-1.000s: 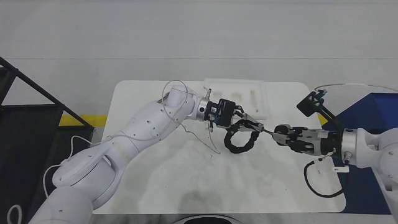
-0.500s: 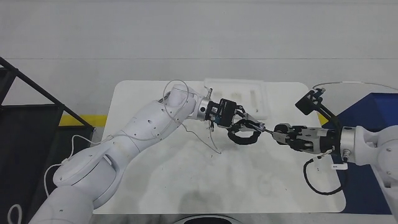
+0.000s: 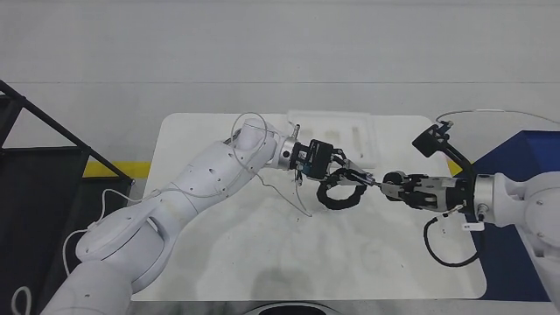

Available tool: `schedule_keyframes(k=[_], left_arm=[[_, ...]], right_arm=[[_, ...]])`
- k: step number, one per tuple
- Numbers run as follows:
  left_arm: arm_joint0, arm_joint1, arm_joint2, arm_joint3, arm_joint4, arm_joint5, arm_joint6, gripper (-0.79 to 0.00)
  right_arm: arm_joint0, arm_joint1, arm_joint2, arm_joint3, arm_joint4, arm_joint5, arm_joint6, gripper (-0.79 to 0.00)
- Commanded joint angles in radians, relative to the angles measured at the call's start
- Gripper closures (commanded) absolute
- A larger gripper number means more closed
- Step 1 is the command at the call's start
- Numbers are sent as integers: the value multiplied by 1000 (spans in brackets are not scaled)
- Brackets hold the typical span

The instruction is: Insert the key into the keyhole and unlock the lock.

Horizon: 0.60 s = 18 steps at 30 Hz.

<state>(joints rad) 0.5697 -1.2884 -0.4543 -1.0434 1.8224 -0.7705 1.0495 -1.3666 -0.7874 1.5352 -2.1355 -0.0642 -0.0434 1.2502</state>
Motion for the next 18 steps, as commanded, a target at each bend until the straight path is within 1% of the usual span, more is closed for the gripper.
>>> schedule_keyframes(k=[1,3,4,5,6,7,10,12,15,18], left_arm=[[-1,-2,1,0,-1,1,1,0],[-3,-4,3,0,-2,1,1,0],[-3,-5,4,0,-3,0,0,0],[-4,-6,5,0,-5,0,0,0],[-4,-7,6,1,-5,0,0,0],[-4,-8,7,3,-7,0,0,0],[0,-10,9,10,-30,0,0,0],[3,-10,9,18,-48,-3,-3,0],[11,-9,7,29,-86,-15,-15,0],[22,-6,-2,36,-151,-40,-40,0]], right_arm=[[4,0,-5,5,0,6,-4,0],[9,0,-11,9,0,11,-7,0],[12,0,-15,10,0,13,-5,-15],[15,1,-18,12,2,15,-4,-296],[18,1,-21,14,2,15,-1,-751],[21,1,-22,16,4,16,-1,-785],[29,1,-21,20,11,0,-8,-785],[30,2,-15,20,17,-38,-12,-785],[24,4,-1,17,9,-120,-24,-785],[12,6,16,19,9,-246,-39,-785]])
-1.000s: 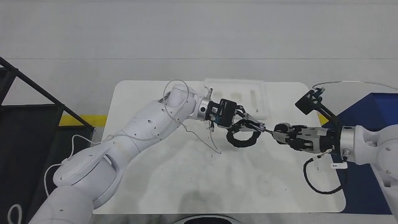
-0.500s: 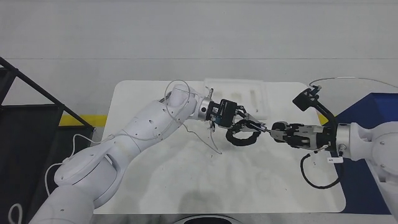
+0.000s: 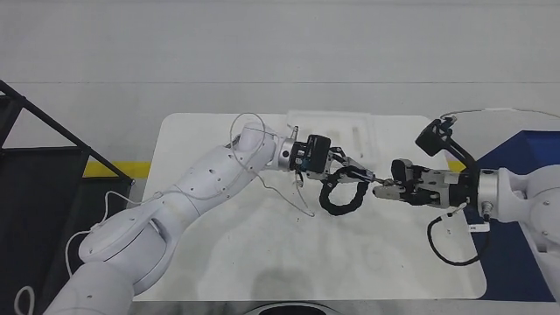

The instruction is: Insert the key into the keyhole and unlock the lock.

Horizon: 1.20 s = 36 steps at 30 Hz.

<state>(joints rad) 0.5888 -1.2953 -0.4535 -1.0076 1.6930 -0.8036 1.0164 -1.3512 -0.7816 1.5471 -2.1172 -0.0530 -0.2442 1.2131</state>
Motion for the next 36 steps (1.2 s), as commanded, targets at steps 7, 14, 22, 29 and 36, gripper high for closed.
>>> schedule_keyframes(k=[7,14,22,29,36], left_arm=[[28,28,-39,-20,-162,-78,-78,0],[64,50,-81,-23,-250,-135,-135,0],[82,64,-118,-67,-208,-101,-234,0],[103,78,-143,-117,-242,-209,-340,0],[89,99,-116,-141,-354,-209,-457,0]], right_arm=[[-28,9,18,-20,-79,-321,8,-785],[-50,11,24,-33,-85,-359,-58,-785],[-50,11,24,-33,-85,-359,-58,-785],[-34,8,50,-63,-281,-467,-167,-785],[-13,3,-18,-67,-667,-693,-331,-785]])
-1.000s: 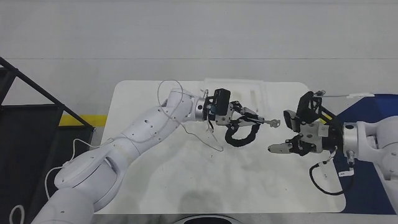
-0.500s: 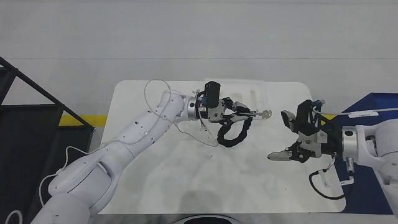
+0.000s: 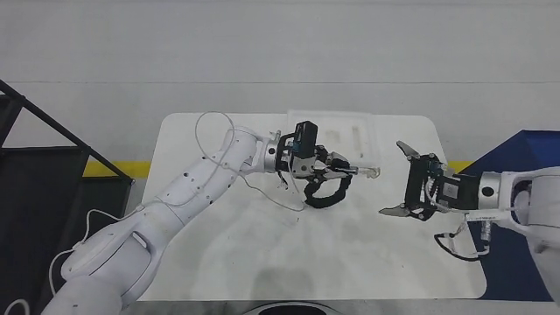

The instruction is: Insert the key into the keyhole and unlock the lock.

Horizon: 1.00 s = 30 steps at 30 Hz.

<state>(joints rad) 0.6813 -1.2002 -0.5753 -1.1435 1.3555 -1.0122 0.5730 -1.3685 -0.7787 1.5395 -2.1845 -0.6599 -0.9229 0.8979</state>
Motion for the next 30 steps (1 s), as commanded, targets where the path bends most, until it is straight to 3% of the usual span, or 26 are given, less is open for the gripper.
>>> schedule_keyframes(k=[1,11,13,18,22,30], left_arm=[[-8,9,16,-10,-32,0,-34,0],[-58,58,83,-79,-193,0,-186,0],[-61,65,91,-89,-218,0,-197,0],[-70,80,112,-104,-258,0,-208,0],[-73,90,123,-107,-274,0,-203,0],[-73,109,130,-114,-279,0,-163,0]], right_arm=[[10,-1,-22,-1,-111,-27,-28,-785],[42,-12,-121,-21,-434,-26,-170,-785],[38,-13,-132,-27,-475,-19,-196,-736],[18,-15,-139,-67,-585,38,-255,-379],[-13,-15,-147,-102,-664,53,-293,-305],[-46,-14,-154,-145,-755,60,-336,-237]])
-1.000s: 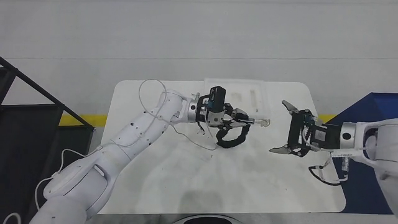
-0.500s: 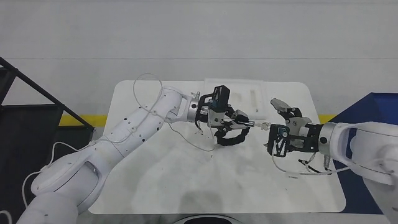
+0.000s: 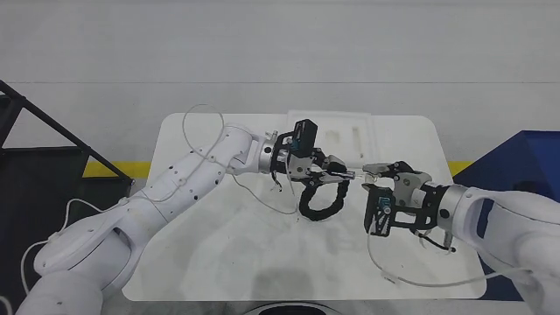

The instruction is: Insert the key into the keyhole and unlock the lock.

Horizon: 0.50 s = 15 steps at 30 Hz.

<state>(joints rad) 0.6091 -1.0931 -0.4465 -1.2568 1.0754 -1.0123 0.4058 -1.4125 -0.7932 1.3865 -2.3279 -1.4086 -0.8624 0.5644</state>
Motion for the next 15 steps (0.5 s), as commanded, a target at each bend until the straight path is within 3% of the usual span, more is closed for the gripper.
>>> schedule_keyframes(k=[1,7,8,9,10,15], left_arm=[[0,4,2,-3,1,0,11,0],[4,14,7,-2,8,0,37,0],[5,15,6,-2,9,0,42,0],[6,17,5,-3,10,0,48,0],[7,18,5,-4,12,0,52,0],[11,23,1,-8,23,0,71,0]], right_arm=[[-3,0,-3,-4,-11,1,-7,-234],[-9,-1,-5,-16,-40,4,-27,-191],[-10,-1,-5,-18,-42,3,-29,-151],[-12,-1,-5,-19,-42,2,-33,-49],[-13,-1,-4,-19,-42,1,-35,0],[-20,-4,2,8,46,14,-68,0]])
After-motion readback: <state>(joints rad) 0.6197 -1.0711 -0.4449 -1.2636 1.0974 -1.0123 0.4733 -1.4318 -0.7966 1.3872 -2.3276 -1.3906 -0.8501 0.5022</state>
